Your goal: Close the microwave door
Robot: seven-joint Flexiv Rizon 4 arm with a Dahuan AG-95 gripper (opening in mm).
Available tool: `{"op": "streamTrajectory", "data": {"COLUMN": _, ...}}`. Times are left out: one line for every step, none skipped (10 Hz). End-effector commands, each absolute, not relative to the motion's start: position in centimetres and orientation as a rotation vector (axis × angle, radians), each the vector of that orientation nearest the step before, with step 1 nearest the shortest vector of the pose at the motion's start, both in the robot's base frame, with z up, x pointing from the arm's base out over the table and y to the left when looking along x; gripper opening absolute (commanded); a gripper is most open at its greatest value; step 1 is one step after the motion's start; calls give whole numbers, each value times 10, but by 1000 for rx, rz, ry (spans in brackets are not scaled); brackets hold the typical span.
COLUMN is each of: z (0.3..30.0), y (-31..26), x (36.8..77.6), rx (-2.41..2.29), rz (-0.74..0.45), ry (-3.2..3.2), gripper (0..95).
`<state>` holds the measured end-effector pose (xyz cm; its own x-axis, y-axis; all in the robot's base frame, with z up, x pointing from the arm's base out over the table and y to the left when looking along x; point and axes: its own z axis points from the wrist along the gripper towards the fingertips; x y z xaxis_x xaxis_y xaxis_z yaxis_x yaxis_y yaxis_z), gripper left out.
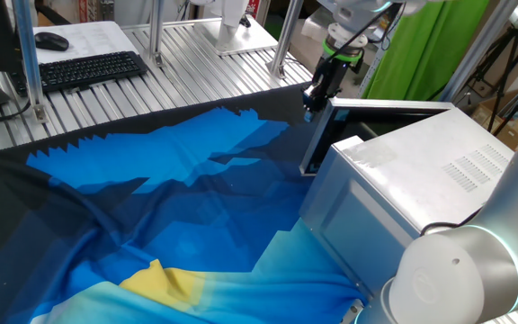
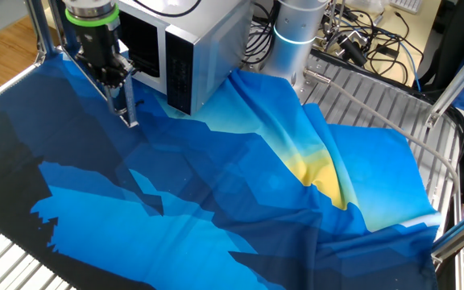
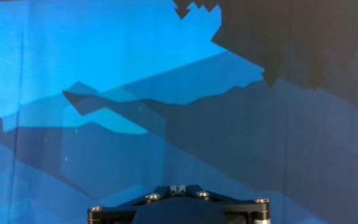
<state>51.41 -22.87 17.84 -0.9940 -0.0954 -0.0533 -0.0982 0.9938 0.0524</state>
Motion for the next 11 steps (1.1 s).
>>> {"op": "streamTrajectory", "data": {"z": 184, "y": -236, "x": 526, "rx": -193, "rz": 72, "ry": 3075, "gripper": 0}}
{"op": "streamTrajectory", "data": {"z": 184, "y": -239, "x": 529, "rx": -222, "rz": 30, "ry": 3077, "gripper": 0}}
{"op": "streamTrajectory", "data": {"z": 181, "y": -243, "x": 527, "rx": -257, "rz": -17, "ry": 3081, "gripper": 0}}
{"op": "streamTrajectory", "data": {"z": 177, "y": -249, "x": 525, "rx": -284, "rz": -34, "ry": 3079, "gripper": 0}}
{"op": "streamTrajectory", "data": {"z": 171, "y": -258, "x": 522, "rx": -299, "rz": -28, "ry": 3077, "gripper": 0}}
{"op": "streamTrajectory", "data": {"z": 170, "y": -260, "x": 522, "rx": -304, "rz": -27, "ry": 3077, "gripper": 0}}
{"op": "streamTrajectory", "data": {"z": 166, "y": -264, "x": 519, "rx": -302, "rz": -27, "ry": 3078, "gripper": 0}}
{"op": "streamTrajectory", "data": {"z": 162, "y": -264, "x": 514, "rx": -287, "rz": -22, "ry": 3087, "gripper": 0}}
{"op": "streamTrajectory", "data": {"z": 159, "y": -261, "x": 510, "rx": -277, "rz": -16, "ry": 3094, "gripper": 0}}
{"op": "streamTrajectory", "data": {"z": 157, "y": -258, "x": 506, "rx": -264, "rz": -9, "ry": 3094, "gripper": 0}}
{"op": "streamTrajectory", "data": {"z": 156, "y": -256, "x": 505, "rx": -260, "rz": -10, "ry": 3098, "gripper": 0}}
